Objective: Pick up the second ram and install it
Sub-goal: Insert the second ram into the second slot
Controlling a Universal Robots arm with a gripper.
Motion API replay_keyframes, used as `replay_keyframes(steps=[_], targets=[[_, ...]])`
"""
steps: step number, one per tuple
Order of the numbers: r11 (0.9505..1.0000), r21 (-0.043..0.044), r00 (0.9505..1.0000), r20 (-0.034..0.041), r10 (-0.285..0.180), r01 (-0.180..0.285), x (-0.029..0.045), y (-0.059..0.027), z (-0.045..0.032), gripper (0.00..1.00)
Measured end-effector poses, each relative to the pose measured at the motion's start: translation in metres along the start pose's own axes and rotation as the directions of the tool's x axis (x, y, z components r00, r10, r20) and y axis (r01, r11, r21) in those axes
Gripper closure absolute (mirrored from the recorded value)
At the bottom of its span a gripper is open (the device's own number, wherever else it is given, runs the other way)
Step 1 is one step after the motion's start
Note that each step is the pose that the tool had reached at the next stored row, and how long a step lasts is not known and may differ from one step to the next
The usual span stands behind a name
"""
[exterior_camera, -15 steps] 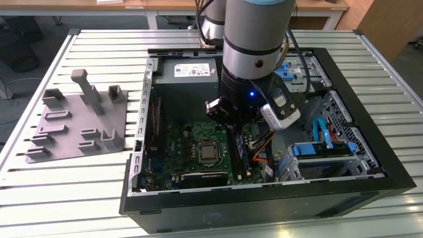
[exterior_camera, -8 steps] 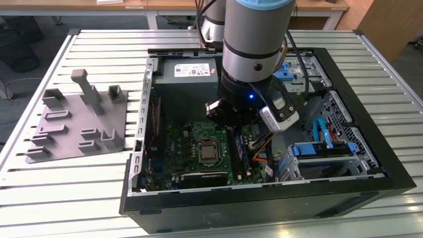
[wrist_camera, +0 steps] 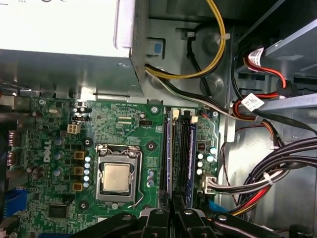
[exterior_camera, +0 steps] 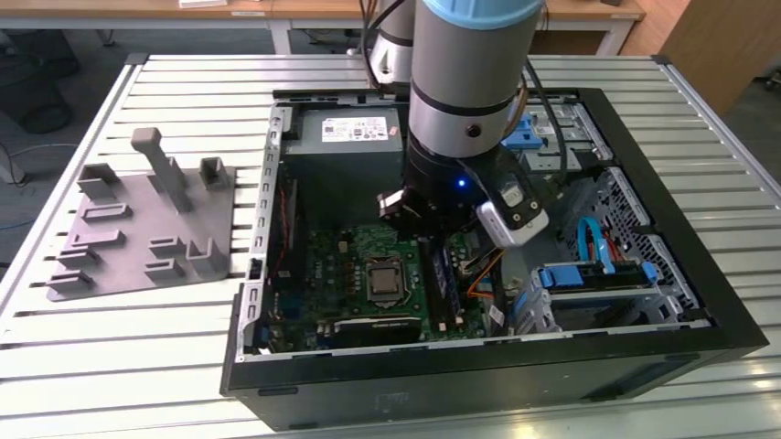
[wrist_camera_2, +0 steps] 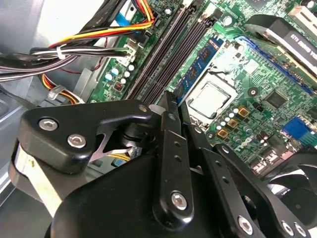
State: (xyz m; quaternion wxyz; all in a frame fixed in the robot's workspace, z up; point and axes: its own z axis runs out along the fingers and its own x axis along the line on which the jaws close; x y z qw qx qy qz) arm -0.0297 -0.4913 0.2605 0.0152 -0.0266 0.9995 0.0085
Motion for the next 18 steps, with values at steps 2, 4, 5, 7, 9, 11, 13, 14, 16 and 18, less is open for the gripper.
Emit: replay_keyframes(steps=[2,4,5,7,9,11,13,14,16,18], targets=[[1.0,0.0007,1.0,-0.0001,0.0,0.0,0.0003,-0.0001,0.003,0.86],[1.0,0.001,1.0,-0.0001,0.001,-0.001,0.0011,-0.0001,0.0066,0.86],[1.0,0.001,1.0,-0.0001,0.001,-0.001,0.0018,-0.0001,0.0085,0.86],[1.0,0.0017,1.0,0.0,0.004,-0.004,0.0024,-0.0001,0.0121,0.86],[0.9998,0.0031,0.9998,0.0002,0.022,-0.022,0.0032,-0.0001,0.0156,0.86],[0.9993,0.0037,0.9993,0.0004,0.036,-0.036,0.0043,-0.0001,0.0184,0.86],[0.9993,0.0038,0.9993,0.0005,0.037,-0.037,0.0044,-0.0001,0.0204,0.86],[0.9993,0.004,0.9993,0.0004,0.037,-0.037,0.0045,-0.0002,0.0217,0.86],[0.9991,0.0045,0.9991,0.0006,0.042,-0.042,0.0047,-0.0002,0.0243,0.86],[0.9982,0.0052,0.9982,0.0008,0.06,-0.06,0.0047,-0.0004,0.0255,0.86]])
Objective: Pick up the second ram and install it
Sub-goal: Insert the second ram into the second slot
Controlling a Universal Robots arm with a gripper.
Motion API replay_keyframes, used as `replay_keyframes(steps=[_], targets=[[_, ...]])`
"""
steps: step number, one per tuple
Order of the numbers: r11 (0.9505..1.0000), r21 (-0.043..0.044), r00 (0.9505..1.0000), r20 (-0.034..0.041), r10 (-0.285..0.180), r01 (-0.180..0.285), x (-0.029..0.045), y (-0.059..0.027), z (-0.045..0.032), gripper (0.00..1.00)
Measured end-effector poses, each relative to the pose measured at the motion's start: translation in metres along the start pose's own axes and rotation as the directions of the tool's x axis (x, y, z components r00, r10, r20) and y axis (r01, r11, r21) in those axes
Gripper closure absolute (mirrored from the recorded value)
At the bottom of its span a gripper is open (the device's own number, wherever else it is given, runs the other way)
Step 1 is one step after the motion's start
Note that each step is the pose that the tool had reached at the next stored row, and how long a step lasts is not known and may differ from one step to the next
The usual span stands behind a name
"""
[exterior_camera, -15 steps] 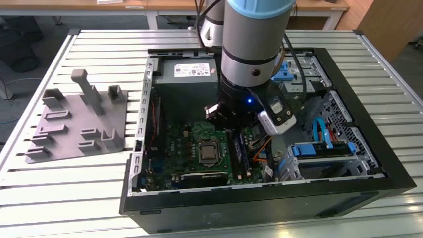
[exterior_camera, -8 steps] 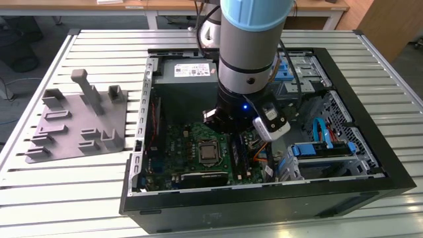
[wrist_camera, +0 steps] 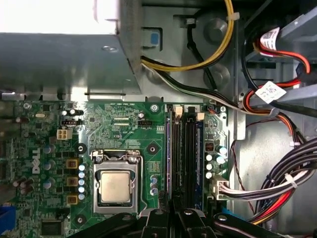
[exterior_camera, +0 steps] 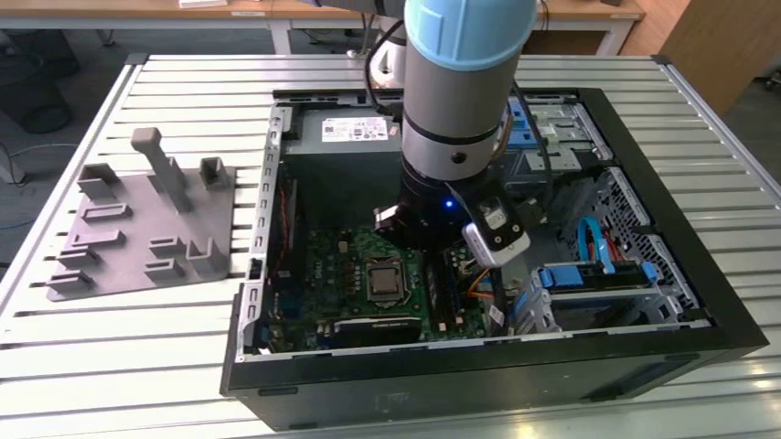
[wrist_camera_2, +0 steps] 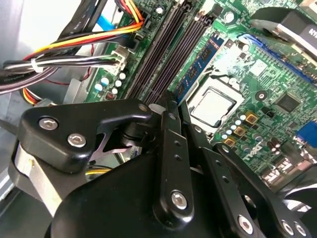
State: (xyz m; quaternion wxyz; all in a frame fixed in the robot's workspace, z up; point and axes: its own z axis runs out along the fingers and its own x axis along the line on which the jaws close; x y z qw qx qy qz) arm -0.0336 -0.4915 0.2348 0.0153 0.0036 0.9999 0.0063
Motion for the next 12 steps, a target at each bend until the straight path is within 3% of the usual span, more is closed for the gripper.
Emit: replay_keyframes(steps=[12], targets=[[0.9998,0.0137,0.9999,0.0006,0.017,-0.017,0.0002,-0.0001,0.0097,0.86]])
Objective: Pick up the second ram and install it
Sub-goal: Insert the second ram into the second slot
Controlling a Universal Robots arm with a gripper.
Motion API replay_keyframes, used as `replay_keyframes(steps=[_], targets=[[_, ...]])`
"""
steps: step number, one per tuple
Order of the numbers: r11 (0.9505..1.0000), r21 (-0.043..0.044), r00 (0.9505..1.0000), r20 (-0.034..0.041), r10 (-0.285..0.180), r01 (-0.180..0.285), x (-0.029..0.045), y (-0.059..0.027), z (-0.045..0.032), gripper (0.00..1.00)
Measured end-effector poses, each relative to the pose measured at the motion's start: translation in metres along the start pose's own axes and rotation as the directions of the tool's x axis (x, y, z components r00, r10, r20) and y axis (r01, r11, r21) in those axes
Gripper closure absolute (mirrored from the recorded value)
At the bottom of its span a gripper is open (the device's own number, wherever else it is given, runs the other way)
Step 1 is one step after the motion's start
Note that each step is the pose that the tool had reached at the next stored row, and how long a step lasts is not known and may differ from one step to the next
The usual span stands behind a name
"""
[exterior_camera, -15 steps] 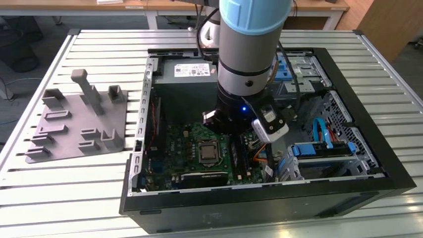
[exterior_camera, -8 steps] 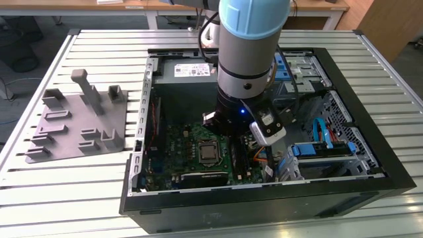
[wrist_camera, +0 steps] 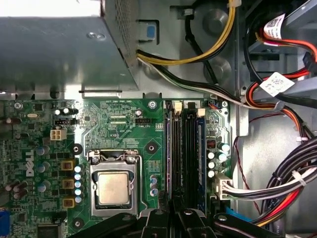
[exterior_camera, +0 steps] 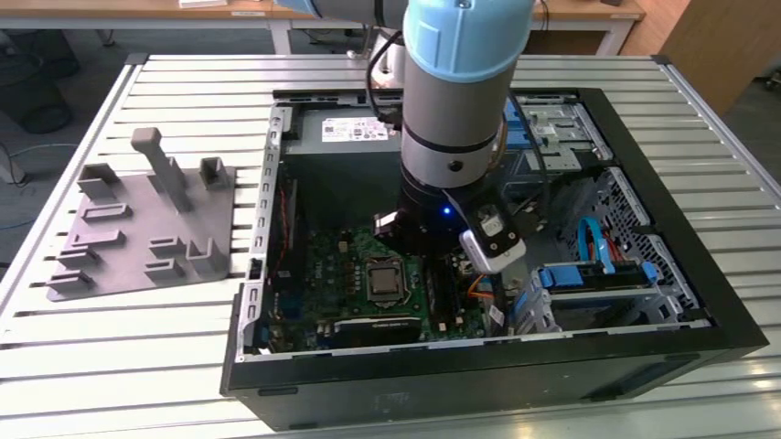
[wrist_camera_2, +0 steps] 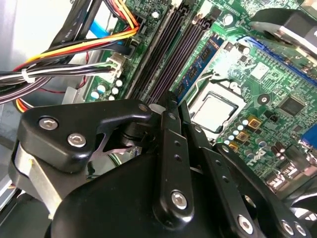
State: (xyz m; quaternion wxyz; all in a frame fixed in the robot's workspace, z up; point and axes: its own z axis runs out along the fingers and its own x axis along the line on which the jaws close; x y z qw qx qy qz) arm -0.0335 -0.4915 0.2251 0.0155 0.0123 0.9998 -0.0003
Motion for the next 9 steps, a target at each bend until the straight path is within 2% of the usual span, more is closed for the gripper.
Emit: replay_keyframes(steps=[5,9], targets=[[1.0,0.004,1.0,-0.0001,0.009,-0.009,0.0,0.0,0.0026,0.86],[0.9999,0.004,0.9999,0.0001,0.011,-0.011,-0.0028,0.0001,0.0029,0.86]])
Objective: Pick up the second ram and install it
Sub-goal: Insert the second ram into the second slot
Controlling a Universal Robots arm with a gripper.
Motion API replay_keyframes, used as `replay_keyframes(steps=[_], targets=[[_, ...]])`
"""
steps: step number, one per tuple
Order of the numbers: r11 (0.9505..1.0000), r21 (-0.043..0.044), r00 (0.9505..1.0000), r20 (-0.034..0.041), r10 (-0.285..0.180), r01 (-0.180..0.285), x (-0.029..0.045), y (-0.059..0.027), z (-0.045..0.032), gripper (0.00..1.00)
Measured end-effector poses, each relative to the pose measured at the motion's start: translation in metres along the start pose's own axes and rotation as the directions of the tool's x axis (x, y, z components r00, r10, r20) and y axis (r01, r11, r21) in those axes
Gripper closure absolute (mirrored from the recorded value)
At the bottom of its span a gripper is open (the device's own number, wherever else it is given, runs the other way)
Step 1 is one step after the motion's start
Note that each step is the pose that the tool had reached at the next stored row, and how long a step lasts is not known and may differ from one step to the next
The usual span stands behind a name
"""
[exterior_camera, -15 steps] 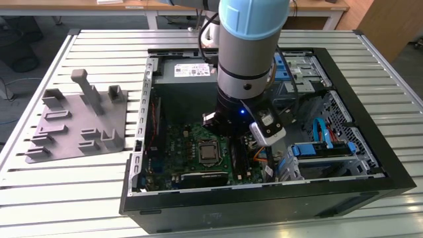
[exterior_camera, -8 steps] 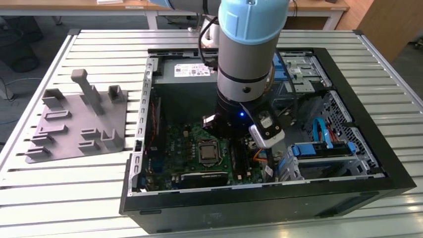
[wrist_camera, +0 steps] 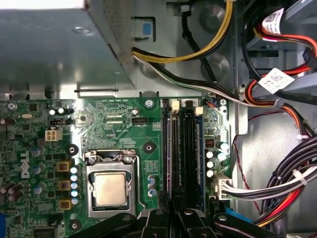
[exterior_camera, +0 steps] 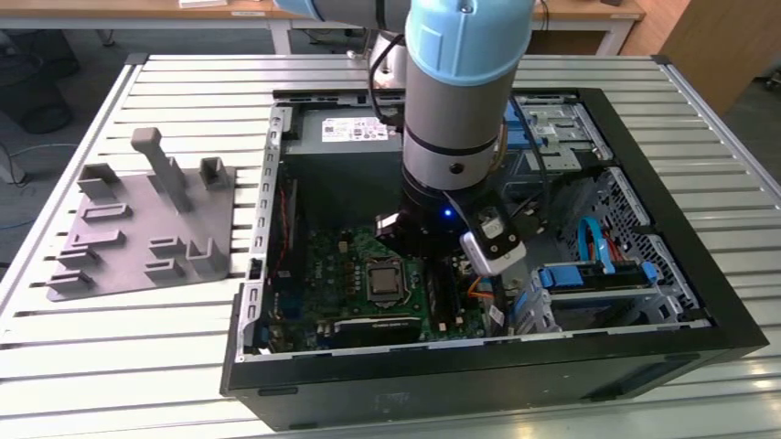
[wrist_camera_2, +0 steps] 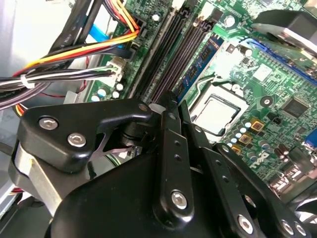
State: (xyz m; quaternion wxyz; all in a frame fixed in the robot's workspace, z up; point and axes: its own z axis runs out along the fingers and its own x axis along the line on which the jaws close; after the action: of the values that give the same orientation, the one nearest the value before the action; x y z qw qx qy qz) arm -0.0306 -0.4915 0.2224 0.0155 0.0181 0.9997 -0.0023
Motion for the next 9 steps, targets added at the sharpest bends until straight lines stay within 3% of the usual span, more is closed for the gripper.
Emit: replay_keyframes(steps=[9], targets=[[1.0,0.0036,1.0,0.0001,0.003,-0.003,-0.0025,-0.0013,0.0007,0.86]])
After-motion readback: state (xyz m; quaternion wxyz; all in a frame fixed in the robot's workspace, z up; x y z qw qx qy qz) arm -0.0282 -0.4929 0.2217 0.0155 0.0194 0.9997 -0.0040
